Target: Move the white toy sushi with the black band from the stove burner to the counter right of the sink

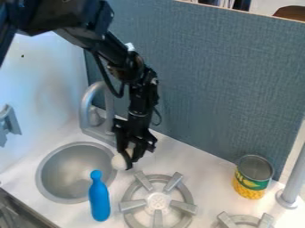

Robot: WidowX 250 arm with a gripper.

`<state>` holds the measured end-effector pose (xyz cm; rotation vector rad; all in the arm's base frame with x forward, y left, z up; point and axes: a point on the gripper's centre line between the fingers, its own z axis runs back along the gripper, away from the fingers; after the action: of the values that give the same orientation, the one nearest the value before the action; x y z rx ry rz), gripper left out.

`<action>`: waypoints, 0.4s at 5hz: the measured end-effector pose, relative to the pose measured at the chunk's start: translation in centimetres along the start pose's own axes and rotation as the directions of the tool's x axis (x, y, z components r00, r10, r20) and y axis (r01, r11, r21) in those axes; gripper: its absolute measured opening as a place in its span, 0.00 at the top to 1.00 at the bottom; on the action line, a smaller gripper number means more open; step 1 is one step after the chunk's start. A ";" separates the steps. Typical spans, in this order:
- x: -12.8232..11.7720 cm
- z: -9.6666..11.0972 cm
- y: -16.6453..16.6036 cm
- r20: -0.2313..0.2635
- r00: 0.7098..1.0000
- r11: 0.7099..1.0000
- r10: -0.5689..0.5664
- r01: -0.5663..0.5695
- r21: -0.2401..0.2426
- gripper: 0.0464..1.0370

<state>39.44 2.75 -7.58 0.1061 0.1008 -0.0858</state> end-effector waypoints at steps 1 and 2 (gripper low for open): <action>1.1 -0.2 -1.1 0.024 0.999 0.999 -0.036 0.036 -0.017 0.44; 1.6 -1.3 -1.4 0.029 0.999 0.998 -0.046 0.047 -0.031 0.44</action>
<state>40.82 1.39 -9.22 0.0709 0.0767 -0.1323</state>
